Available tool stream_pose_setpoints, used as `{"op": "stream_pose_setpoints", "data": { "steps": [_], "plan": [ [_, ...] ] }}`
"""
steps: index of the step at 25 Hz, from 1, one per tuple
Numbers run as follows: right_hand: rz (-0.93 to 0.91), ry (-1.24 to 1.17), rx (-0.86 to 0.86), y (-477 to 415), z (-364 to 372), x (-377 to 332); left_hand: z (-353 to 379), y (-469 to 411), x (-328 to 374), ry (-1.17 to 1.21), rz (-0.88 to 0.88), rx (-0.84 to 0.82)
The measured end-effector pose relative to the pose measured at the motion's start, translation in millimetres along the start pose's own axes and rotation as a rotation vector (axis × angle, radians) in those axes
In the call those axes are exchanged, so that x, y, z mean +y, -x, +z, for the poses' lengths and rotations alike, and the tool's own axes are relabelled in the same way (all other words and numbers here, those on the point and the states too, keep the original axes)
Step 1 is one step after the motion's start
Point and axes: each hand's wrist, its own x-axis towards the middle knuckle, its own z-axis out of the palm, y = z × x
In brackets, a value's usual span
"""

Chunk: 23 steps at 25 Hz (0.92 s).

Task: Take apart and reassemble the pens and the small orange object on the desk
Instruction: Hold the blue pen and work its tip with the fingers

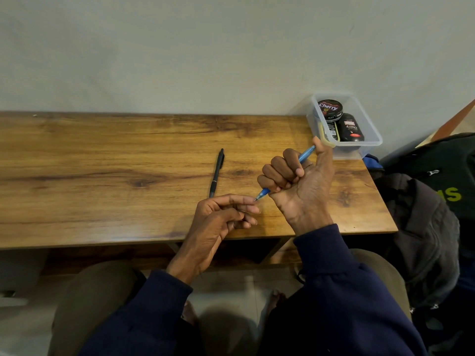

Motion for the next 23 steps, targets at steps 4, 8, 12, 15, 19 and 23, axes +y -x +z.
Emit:
{"op": "stream_pose_setpoints", "data": {
  "steps": [4,8,12,15,19,23],
  "plan": [
    [-0.002,-0.013,0.012,-0.1,-1.0,0.2,0.1,0.2,0.1,-0.005,0.000,-0.001],
    [-0.002,-0.016,0.020,0.2,-1.8,1.6,-0.5,0.1,-0.2,-0.012,-0.004,0.002],
    [0.013,-0.036,0.035,-0.4,-2.6,1.7,-1.7,0.3,-0.9,-0.013,0.001,-0.009],
    [0.012,-0.038,0.043,-1.0,-2.8,1.4,-2.4,0.6,-0.7,-0.002,0.002,-0.012],
    [0.007,-0.044,0.046,-1.5,-3.1,1.8,-2.4,0.2,-0.4,0.005,-0.004,-0.012],
    [0.023,-0.048,0.049,-1.5,-3.9,2.4,-1.8,-0.2,-0.6,-0.002,-0.013,-0.003]
  ]
}}
